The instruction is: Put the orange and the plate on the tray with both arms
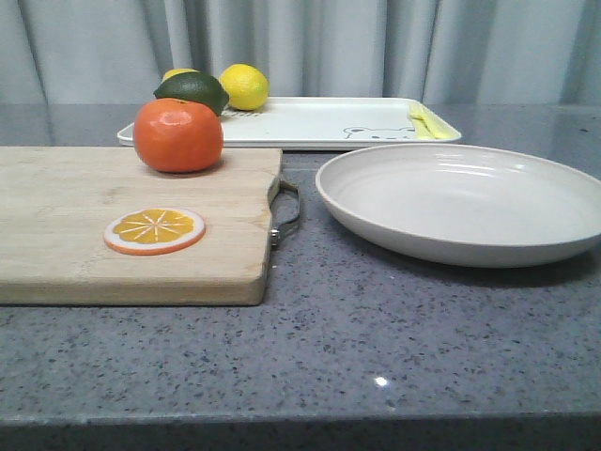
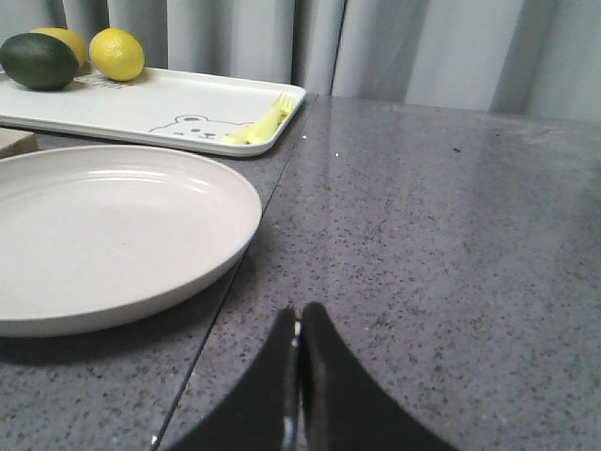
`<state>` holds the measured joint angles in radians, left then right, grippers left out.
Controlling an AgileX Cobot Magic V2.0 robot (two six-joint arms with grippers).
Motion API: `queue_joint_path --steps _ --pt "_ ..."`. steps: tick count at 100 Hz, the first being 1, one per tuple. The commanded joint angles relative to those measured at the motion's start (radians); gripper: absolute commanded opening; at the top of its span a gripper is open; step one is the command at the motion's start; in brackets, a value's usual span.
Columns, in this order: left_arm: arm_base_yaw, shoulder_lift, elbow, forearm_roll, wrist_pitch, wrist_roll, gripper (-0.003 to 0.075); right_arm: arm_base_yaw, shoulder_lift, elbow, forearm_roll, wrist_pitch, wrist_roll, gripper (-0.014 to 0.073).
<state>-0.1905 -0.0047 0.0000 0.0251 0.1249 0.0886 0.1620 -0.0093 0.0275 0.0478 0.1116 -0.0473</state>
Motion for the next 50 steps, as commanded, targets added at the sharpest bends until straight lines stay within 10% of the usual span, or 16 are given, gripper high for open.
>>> queue_joint_path --steps 1,50 --pt "0.001 -0.033 0.003 -0.01 -0.102 -0.011 -0.0019 -0.003 -0.021 -0.005 -0.014 -0.15 -0.005 -0.0067" --pt "0.001 0.094 -0.206 -0.174 0.011 -0.011 -0.0019 -0.003 0.055 -0.198 0.077 0.027 -0.005 -0.0067"
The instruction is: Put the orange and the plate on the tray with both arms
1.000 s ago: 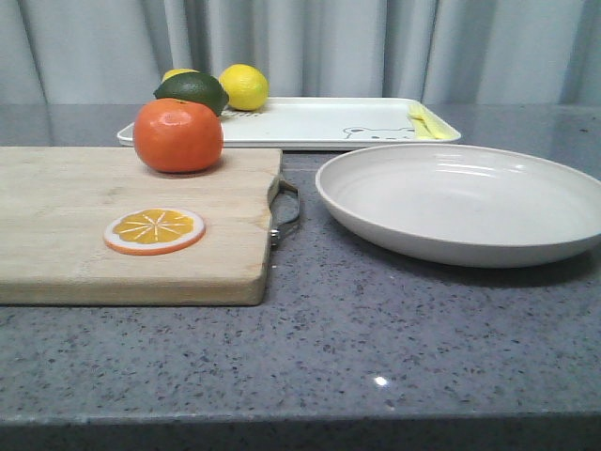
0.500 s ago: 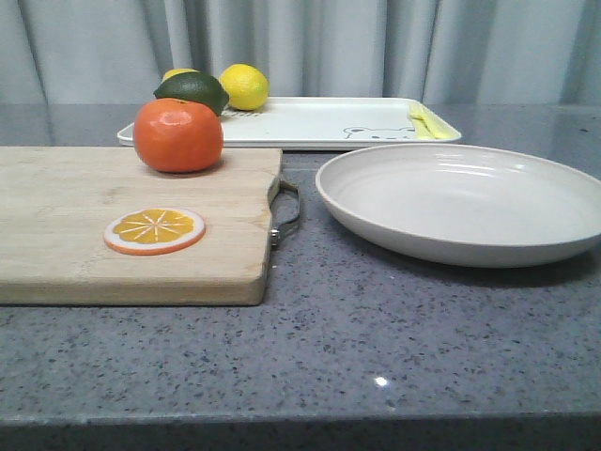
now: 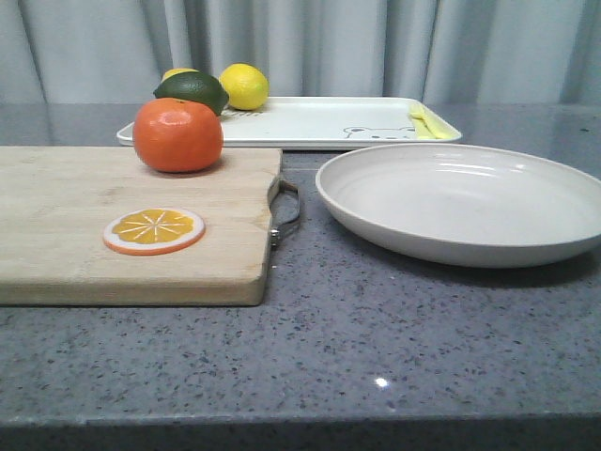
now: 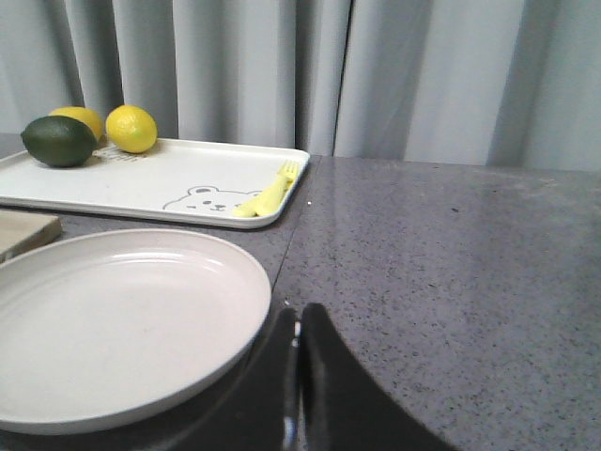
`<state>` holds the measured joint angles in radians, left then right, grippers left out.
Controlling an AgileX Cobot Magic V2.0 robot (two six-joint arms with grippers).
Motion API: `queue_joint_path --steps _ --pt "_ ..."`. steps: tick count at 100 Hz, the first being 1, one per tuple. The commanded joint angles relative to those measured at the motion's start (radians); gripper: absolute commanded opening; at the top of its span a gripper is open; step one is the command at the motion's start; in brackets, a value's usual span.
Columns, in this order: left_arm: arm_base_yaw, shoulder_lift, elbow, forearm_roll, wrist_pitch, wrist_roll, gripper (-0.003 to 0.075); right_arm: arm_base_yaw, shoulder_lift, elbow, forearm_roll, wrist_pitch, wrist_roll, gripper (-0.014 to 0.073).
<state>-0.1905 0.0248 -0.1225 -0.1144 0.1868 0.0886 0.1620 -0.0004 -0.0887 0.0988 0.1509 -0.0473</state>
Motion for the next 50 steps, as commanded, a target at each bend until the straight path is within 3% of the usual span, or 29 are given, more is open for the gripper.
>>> queue_joint_path --steps 1,23,50 --pt "0.001 0.07 -0.089 -0.035 -0.044 -0.011 -0.0019 -0.003 0.055 -0.093 0.027 -0.004 -0.005 -0.0067" --pt "0.001 0.296 -0.285 -0.036 0.13 -0.011 -0.0019 -0.003 0.2 -0.295 0.048 0.263 -0.005 -0.0067" --pt "0.001 0.543 -0.506 -0.172 0.248 0.013 -0.0019 -0.003 0.36 -0.501 0.049 0.41 -0.005 -0.0067"
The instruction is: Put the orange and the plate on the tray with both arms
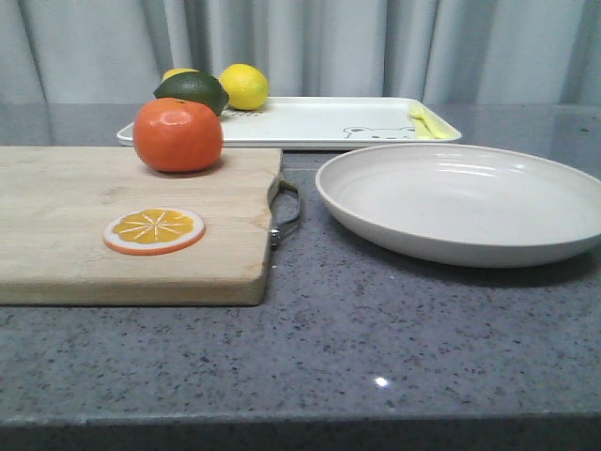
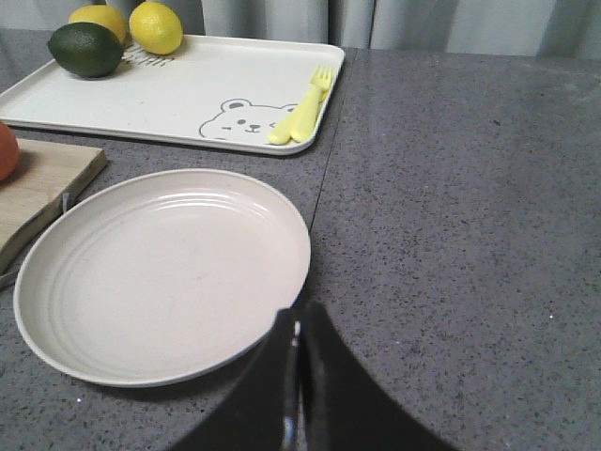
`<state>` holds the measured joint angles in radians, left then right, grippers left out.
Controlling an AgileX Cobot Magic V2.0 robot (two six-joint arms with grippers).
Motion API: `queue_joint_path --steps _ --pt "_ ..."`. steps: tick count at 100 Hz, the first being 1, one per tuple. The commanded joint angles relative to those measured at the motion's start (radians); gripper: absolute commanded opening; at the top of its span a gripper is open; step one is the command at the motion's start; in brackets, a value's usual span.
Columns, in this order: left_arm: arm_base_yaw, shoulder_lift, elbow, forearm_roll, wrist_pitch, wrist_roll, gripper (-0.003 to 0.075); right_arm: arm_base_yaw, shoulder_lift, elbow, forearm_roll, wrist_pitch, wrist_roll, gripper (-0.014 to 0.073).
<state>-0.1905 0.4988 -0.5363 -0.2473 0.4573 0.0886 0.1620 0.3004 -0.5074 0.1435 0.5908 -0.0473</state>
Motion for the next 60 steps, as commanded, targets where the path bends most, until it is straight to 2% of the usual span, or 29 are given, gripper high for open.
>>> queue_joint_path --steps 1,22,51,60 --pt "0.001 0.079 -0.103 -0.039 -0.019 0.016 -0.0019 -0.003 0.063 -0.086 0.004 -0.024 -0.005 -0.0067" --pt "0.001 0.185 -0.213 -0.051 0.045 0.054 -0.0019 -0.003 0.161 -0.15 0.064 0.009 -0.005 -0.0067" --pt "0.001 0.223 -0.225 -0.062 0.057 0.088 -0.0018 -0.003 0.185 -0.15 0.105 -0.006 -0.005 -0.0064" --pt "0.001 0.225 -0.225 -0.062 0.06 0.16 0.0024 -0.003 0.185 -0.15 0.105 -0.003 -0.005 -0.0011"
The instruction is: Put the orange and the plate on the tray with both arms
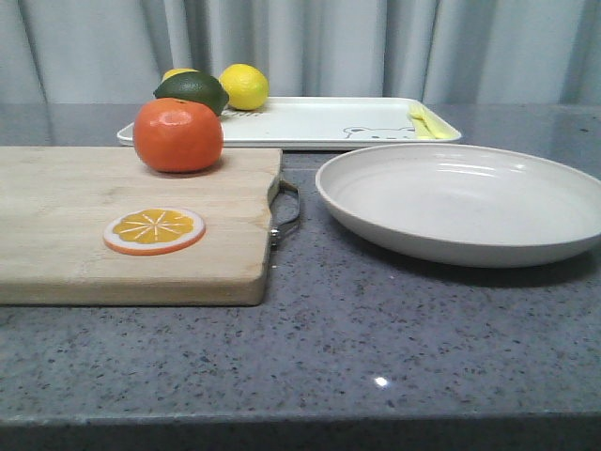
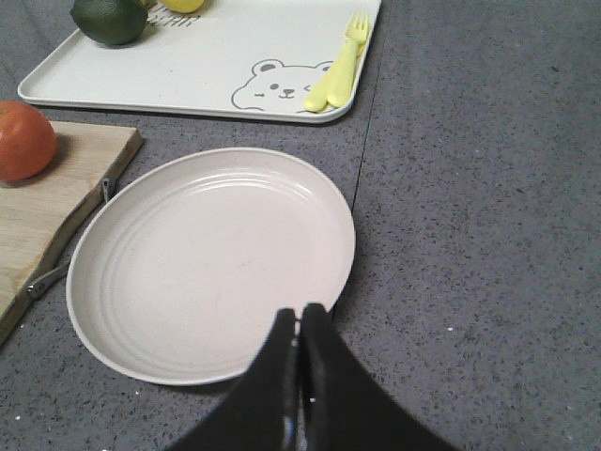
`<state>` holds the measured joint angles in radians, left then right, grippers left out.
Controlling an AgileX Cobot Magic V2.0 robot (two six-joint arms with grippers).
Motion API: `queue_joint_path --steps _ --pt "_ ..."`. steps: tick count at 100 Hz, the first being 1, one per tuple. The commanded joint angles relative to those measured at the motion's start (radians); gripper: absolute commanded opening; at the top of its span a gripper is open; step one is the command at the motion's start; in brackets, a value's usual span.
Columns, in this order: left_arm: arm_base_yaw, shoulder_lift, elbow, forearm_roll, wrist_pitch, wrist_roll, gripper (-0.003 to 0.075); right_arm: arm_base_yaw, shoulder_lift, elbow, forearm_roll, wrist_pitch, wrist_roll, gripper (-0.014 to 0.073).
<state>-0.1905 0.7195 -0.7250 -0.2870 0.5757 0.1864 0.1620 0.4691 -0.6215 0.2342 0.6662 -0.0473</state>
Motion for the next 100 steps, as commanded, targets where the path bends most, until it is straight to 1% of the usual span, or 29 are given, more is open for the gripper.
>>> queue_joint_path --steps 1,5,8,10,11,14,15,16,18,19,22,23,28,33,36,45,53,59,65,86,91,100 --pt "0.001 0.005 -0.036 -0.023 -0.059 0.066 0.0032 -0.003 0.016 -0.036 0.015 -0.078 -0.005 0.0006" --pt "0.001 0.005 -0.036 -0.023 -0.059 0.088 0.0091 -0.003 0.016 -0.036 0.017 -0.078 -0.005 0.006" --pt "0.001 0.005 -0.036 -0.023 -0.059 0.098 0.0143 -0.003 0.016 -0.036 0.017 -0.078 -0.005 0.0129" --pt "0.001 0.005 -0.036 -0.023 -0.059 0.108 0.0188 -0.003 0.016 -0.036 0.017 -0.078 -0.005 0.0159" --pt "0.001 0.005 -0.036 -0.023 -0.059 0.113 0.0204 -0.003 0.016 -0.036 0.017 -0.079 -0.005 0.019" --pt "0.001 0.005 -0.036 -0.023 -0.059 0.132 0.0293 -0.003 0.016 -0.036 0.017 -0.082 -0.005 0.0256" --pt "0.001 0.005 -0.036 -0.023 -0.059 0.135 0.0312 -0.003 0.016 -0.036 0.017 -0.082 -0.005 0.0289" --pt "0.001 0.005 -0.036 -0.023 -0.059 0.138 0.0351 -0.003 0.016 -0.036 0.017 -0.082 -0.005 0.0305" --pt "0.001 0.005 -0.036 -0.023 -0.059 0.14 0.0389 -0.003 0.016 -0.036 0.017 -0.082 -0.005 0.0353" --pt "0.001 0.005 -0.036 -0.023 -0.059 0.14 0.0427 -0.003 0.016 -0.036 0.017 -0.082 -0.005 0.0368" --pt "0.001 0.005 -0.036 -0.023 -0.064 0.14 0.0499 -0.003 0.016 -0.036 0.017 -0.083 -0.005 0.0438" --pt "0.001 0.005 -0.036 -0.023 -0.065 0.14 0.0533 -0.003 0.016 -0.036 0.017 -0.083 -0.005 0.0451" --pt "0.001 0.005 -0.036 -0.023 -0.067 0.14 0.0627 -0.003 0.016 -0.036 0.017 -0.083 -0.005 0.052" --pt "0.001 0.005 -0.036 -0.023 -0.067 0.14 0.0678 -0.003 0.016 -0.036 0.017 -0.083 -0.005 0.0556" --pt "0.001 0.006 -0.036 -0.023 -0.063 0.145 0.0689 -0.003 0.016 -0.036 0.017 -0.083 -0.005 0.0563" --pt "-0.008 0.008 -0.036 -0.048 -0.058 0.208 0.0672 -0.003 0.016 -0.036 0.018 -0.083 -0.005 0.0562" --pt "-0.037 0.03 -0.036 -0.129 -0.08 0.275 0.0658 -0.003 0.016 -0.036 0.018 -0.083 -0.005 0.0562" --pt "-0.066 0.058 -0.036 -0.178 -0.122 0.306 0.065 -0.003 0.016 -0.036 0.018 -0.083 -0.005 0.0562" --pt "-0.109 0.096 -0.038 -0.206 -0.175 0.314 0.065 -0.003 0.016 -0.036 0.018 -0.083 -0.005 0.0562" --pt "-0.267 0.275 -0.092 -0.21 -0.36 0.314 0.065 -0.003 0.016 -0.036 0.018 -0.082 -0.005 0.0562" --pt "-0.288 0.321 -0.115 -0.213 -0.396 0.314 0.065 -0.003 0.016 -0.036 0.018 -0.082 -0.005 0.0562" --pt "-0.298 0.41 -0.167 -0.22 -0.413 0.312 0.065 -0.003 0.016 -0.036 0.018 -0.082 -0.005 0.0562"
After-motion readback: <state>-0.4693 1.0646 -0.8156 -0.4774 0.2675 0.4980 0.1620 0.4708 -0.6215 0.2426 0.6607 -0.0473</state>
